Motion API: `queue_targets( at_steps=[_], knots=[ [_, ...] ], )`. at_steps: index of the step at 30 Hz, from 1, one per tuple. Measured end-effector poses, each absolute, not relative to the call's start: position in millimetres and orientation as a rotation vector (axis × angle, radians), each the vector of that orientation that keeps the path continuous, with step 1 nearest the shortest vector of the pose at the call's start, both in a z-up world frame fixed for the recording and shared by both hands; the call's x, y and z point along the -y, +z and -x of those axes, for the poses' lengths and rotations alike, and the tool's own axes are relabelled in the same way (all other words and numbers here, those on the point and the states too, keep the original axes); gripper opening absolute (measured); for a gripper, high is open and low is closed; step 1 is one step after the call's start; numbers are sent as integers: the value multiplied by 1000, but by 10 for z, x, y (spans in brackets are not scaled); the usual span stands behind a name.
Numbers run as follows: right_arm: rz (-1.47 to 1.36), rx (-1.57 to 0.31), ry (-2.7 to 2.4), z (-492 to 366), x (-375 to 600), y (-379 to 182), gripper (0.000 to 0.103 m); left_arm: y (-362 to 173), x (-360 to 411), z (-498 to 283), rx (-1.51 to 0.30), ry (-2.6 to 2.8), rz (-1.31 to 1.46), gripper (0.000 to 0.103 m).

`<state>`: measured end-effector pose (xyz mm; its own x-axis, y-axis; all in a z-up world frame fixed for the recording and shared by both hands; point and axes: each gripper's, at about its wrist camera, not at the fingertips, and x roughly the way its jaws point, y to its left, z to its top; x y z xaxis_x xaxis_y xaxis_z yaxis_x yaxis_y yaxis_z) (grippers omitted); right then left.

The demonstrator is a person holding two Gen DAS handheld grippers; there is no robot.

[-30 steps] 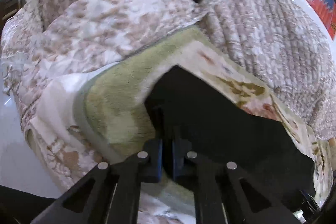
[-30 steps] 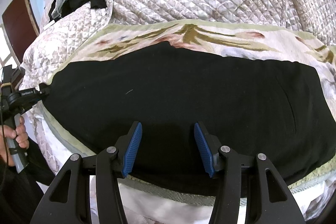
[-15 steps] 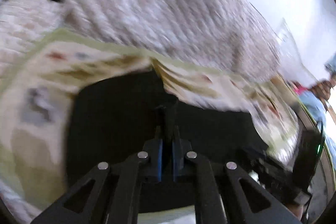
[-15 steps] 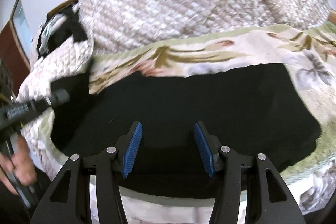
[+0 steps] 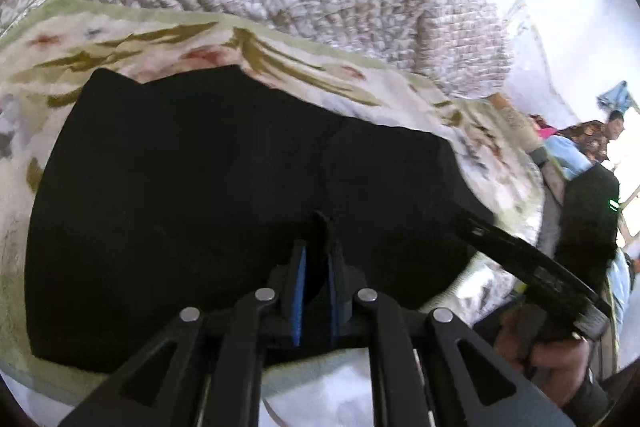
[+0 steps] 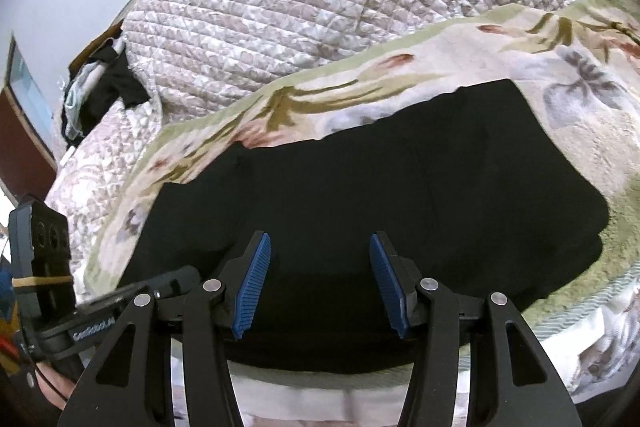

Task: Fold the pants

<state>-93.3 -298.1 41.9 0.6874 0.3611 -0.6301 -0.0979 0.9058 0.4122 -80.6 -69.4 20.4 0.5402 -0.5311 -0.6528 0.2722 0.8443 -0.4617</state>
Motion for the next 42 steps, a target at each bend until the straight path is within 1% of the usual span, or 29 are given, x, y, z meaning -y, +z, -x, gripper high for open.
queue_targets(
  at_steps=[2, 4, 5, 6, 8, 12, 16, 23, 24, 25, 26, 27, 29, 33, 35, 36, 37, 40, 42],
  knots=[
    [-375, -780, 299, 924, 2941, 416, 52, 263, 611, 876, -879, -538, 345, 18],
    [-389, -797, 348, 880, 2869, 408, 52, 352, 518, 891, -862, -529, 344, 18],
    [-396, -806, 368, 853, 2834, 407, 52, 408, 446, 882, -842, -502, 330, 22],
    [-406, -817, 400, 807, 2782, 410, 52, 459, 365, 849, -822, -467, 323, 28],
    [-406, -837, 454, 709, 2672, 428, 52, 533, 168, 758, -789, -376, 302, 32],
    [-336, -896, 529, 406, 2371, 374, 52, 552, -182, 516, -782, -212, 263, 32],
    [-308, -948, 548, 120, 2175, 216, 52, 449, -383, 391, -776, -137, 264, 32],
    [-349, -970, 592, -93, 2036, 144, 51, 226, -453, 349, -815, -129, 298, 32],
    [-340, -971, 603, -97, 2010, 157, 49, 225, -459, 359, -813, -129, 299, 32],
    [-336, -973, 614, -99, 1976, 163, 38, 232, -458, 363, -810, -128, 298, 32],
    [-349, -983, 626, -108, 1956, 151, 13, 236, -456, 364, -807, -125, 294, 32],
    [-361, -996, 632, -119, 1944, 130, 3, 244, -450, 354, -805, -121, 292, 32],
    [-358, -988, 629, -94, 1927, 127, 3, 255, -452, 362, -801, -118, 287, 32],
    [-369, -908, 599, 85, 2081, 309, 3, 268, -439, 378, -795, -123, 286, 32],
    [-376, -941, 564, 68, 2160, 227, 3, 261, -422, 377, -798, -122, 280, 32],
    [-399, -999, 550, 24, 2189, 97, 4, 258, -414, 371, -802, -126, 281, 32],
    [-422, -1014, 551, 12, 2208, 43, 4, 262, -408, 364, -804, -127, 282, 32],
    [-411, -987, 533, 43, 2212, 146, 8, 314, -388, 347, -792, -129, 273, 32],
    [-396, -960, 511, 92, 2241, 219, 8, 356, -362, 312, -782, -139, 265, 32]
  ],
)
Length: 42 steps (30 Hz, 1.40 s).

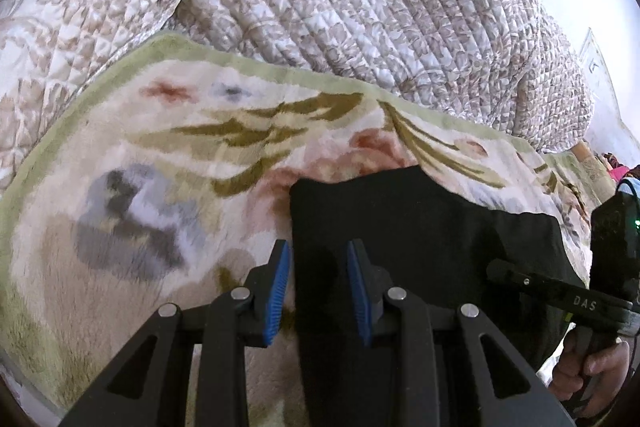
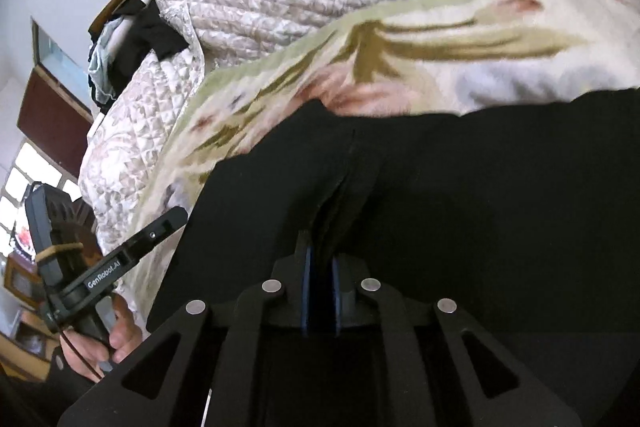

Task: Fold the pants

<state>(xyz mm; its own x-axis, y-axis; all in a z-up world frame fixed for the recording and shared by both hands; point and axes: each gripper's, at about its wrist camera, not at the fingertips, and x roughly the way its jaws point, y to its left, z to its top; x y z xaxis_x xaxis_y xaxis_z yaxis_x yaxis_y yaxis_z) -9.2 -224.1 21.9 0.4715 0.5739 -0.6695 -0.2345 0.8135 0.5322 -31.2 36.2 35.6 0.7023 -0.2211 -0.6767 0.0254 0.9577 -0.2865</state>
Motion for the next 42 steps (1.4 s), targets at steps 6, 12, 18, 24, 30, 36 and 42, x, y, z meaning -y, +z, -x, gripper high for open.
queue_targets(
  at_steps=[6, 12, 18, 24, 30, 36, 42],
  knots=[
    [-358, -852, 377, 140, 2449, 370, 10, 399, -231, 134, -786, -164, 274, 32],
    [-334, -892, 459, -185, 2166, 312, 10, 191, -85, -59, -886, -162, 235, 36],
    [-341, -942, 407, -310, 2203, 145, 10, 172, -88, 2, -866, -181, 232, 40],
    [-263, -925, 387, 96, 2277, 247, 11, 209, -95, 257, -838, -206, 228, 40],
    [-187, -838, 442, 708, 2157, 358, 28, 215, 13, 685, -806, -258, 190, 40],
    [-50, -852, 403, 987, 2068, 243, 30, 211, 107, 912, -777, -226, 124, 42],
    [-8, -849, 381, 1123, 2056, 208, 30, 176, 90, 1087, -769, -218, 130, 43]
  ],
)
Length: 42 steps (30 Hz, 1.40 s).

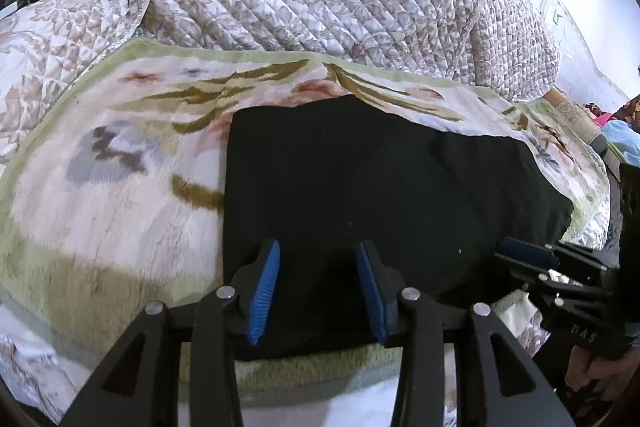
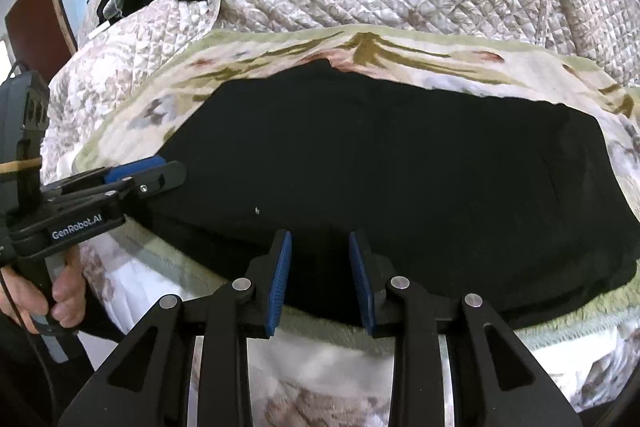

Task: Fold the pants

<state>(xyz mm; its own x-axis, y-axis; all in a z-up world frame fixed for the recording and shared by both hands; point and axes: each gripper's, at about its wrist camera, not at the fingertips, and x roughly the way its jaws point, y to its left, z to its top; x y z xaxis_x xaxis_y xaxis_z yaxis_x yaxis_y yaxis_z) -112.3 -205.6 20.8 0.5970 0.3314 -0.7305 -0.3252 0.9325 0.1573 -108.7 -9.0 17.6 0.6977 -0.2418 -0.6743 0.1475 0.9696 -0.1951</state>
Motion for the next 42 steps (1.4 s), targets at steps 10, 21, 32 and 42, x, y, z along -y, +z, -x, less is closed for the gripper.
queue_targets(
  at_steps=[10, 21, 32, 42],
  knots=[
    [-122, -832, 291, 1231, 2422, 277, 29, 215, -73, 1169, -769, -210, 177, 43],
    [-569, -757, -73, 1421, 3629, 306, 54, 242, -118, 1113, -773, -187, 207, 43],
    [-780, -755, -132, 1156, 4004, 147, 59, 250, -122, 1103, -774, -186, 211, 43],
    [-764, -763, -122, 821, 4047, 205, 34, 266, -164, 1059, -776, -174, 239, 43]
  ],
)
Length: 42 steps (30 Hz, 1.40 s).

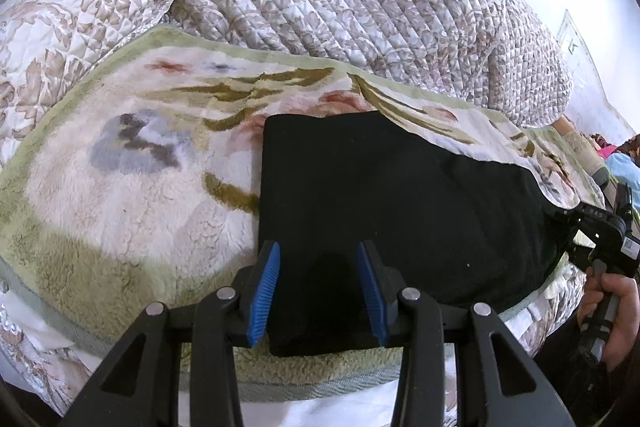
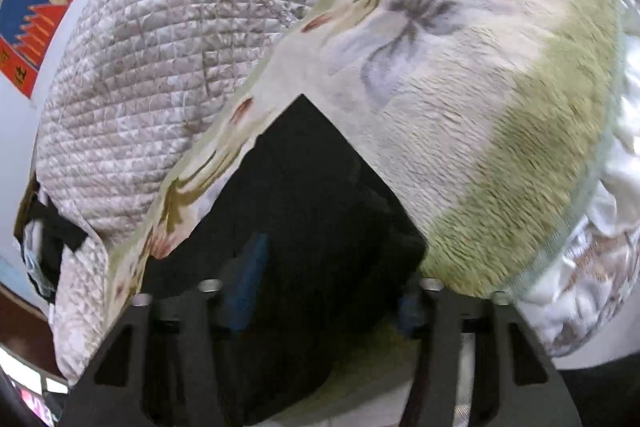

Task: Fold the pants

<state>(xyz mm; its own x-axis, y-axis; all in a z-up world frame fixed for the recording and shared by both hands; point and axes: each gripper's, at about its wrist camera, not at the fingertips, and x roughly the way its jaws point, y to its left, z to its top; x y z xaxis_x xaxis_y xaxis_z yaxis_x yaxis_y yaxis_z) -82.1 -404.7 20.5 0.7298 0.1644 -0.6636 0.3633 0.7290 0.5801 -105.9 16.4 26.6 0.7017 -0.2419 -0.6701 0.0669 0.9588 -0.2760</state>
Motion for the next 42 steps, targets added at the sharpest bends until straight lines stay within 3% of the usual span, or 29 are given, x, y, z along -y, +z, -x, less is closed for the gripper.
queue_targets(
  at_steps=[1, 14, 18, 24, 27, 33, 38, 42],
  knots=[
    [-741, -761, -124, 804, 4028, 252, 26, 271, -172, 1049, -776, -168, 241, 43],
    [-404, -662, 293, 559, 2656, 1266, 23, 291, -591, 1024, -778, -48, 341, 44],
    [-330, -708, 425, 527, 2028, 1184, 23, 336, -765, 1071, -756, -3, 376, 44],
    [-172, -867, 578, 500, 1121, 606, 23, 396, -990, 1167, -727, 38, 418, 44],
    [-141, -902, 574, 561, 1042, 414, 23, 401, -1064, 1201, -714, 40, 440, 45],
    [-129, -817, 578, 626, 1009, 732, 23, 402, -1133, 1199, -707, 37, 476, 45],
    [-70, -892, 607, 701, 820, 335, 23, 412, -1111, 1197, -702, 31, 462, 45],
    [-67, -863, 606, 776, 820, 403, 23, 408, -1117, 1202, -698, 31, 462, 45]
  ],
)
